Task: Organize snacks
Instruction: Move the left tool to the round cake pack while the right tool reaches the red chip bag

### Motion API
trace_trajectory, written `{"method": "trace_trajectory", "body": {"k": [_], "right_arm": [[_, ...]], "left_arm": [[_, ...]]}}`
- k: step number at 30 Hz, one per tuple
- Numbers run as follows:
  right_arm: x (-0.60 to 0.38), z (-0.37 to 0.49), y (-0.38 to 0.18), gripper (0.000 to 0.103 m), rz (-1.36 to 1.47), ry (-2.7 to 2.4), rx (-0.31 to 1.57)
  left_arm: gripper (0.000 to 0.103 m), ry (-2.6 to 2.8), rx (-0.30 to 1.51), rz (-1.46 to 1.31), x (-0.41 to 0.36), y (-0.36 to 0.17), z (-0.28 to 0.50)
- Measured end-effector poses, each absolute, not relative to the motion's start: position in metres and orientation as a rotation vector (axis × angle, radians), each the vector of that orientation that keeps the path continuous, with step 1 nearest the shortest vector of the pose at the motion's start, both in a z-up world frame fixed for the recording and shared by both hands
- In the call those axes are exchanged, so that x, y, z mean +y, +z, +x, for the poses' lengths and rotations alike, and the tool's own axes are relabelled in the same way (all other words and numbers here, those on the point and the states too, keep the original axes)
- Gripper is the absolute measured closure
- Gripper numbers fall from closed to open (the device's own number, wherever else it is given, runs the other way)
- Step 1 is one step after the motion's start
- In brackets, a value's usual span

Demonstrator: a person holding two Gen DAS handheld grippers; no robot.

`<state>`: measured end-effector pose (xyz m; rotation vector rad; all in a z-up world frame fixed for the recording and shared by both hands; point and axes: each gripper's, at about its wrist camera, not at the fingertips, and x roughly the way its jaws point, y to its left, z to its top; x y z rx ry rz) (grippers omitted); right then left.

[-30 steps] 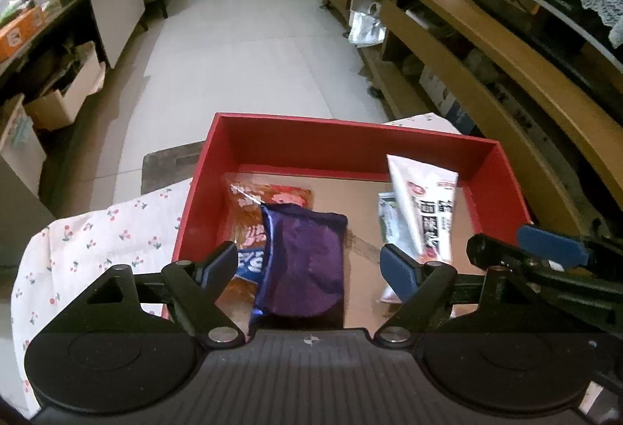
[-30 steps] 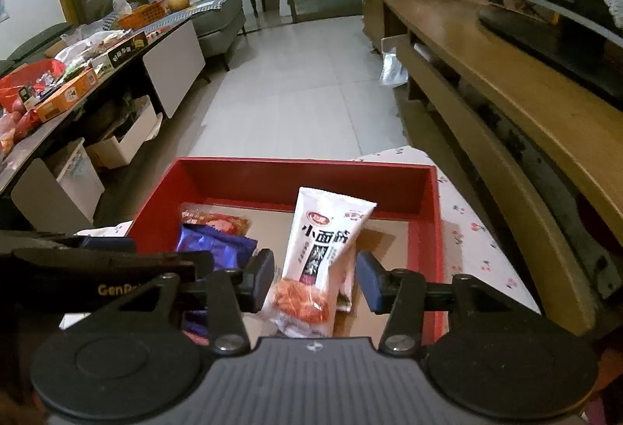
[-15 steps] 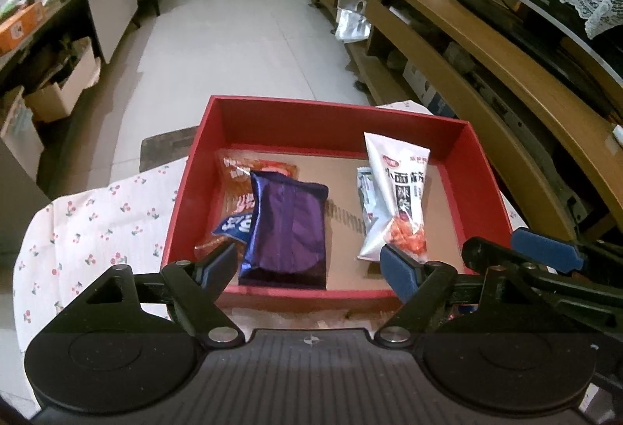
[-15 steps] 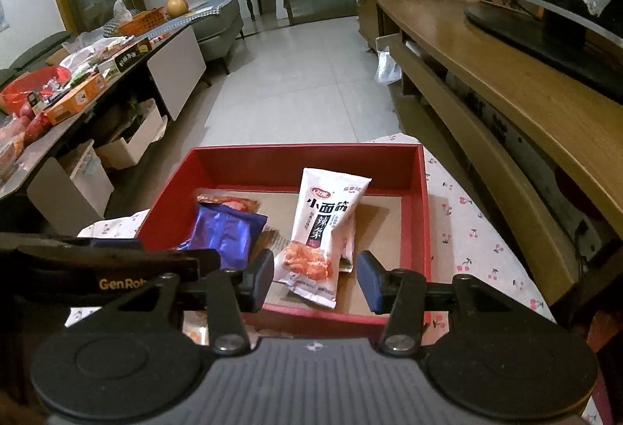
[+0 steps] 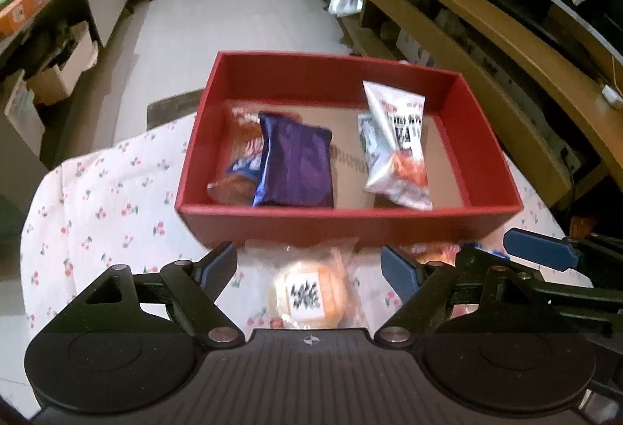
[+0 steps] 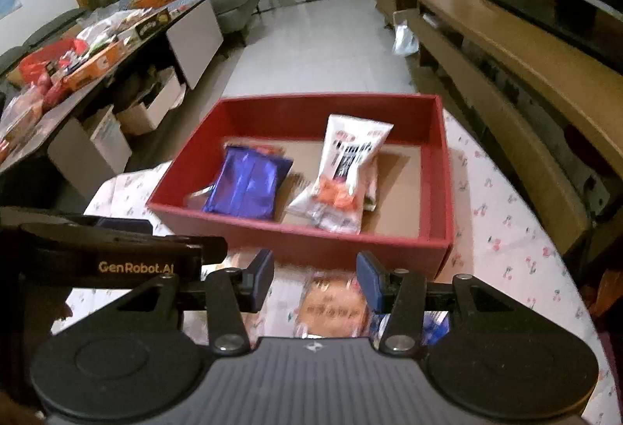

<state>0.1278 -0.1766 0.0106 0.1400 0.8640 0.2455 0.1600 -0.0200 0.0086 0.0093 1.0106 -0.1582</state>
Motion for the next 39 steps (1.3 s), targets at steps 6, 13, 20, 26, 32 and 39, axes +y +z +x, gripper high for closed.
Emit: {"method": "trace_trajectory", "body": {"k": [6,13,20,26,32,39], "right_arm": [[-0.171,0.111,0.007,0.040,0.148,0.264,0.886],[-0.172,0.096,0.001,0.039,0.155,0.277,0.922],[-0.170,0.092,-0.007,0.038,0.142,0.273,0.950],[-0.171,0.093,-0.010,0.038,0.144,0.278,0.964],[-0.173,0.094,-0.014,0.038,0.136,0.279,0.983],[-0.165,0.093,-0.023,0.037,0.107,0.292,1.021]], "left_arm": [[0.016,-0.156,1.049,-0.001,-0.013,-0.004,0.151],[0.015,-0.148,1.075,-0.031,-0.008,-0.010,0.141],[0.014,-0.147,1.096,-0.051,-0.014,-0.018,0.153],[0.013,-0.135,1.147,-0.035,-0.025,-0.040,0.167],[0.030,-0.105,1.171,-0.031,-0.026,-0.052,0.172],[0.038,-0.102,1.141,-0.021,-0.021,-0.040,0.164]]}}
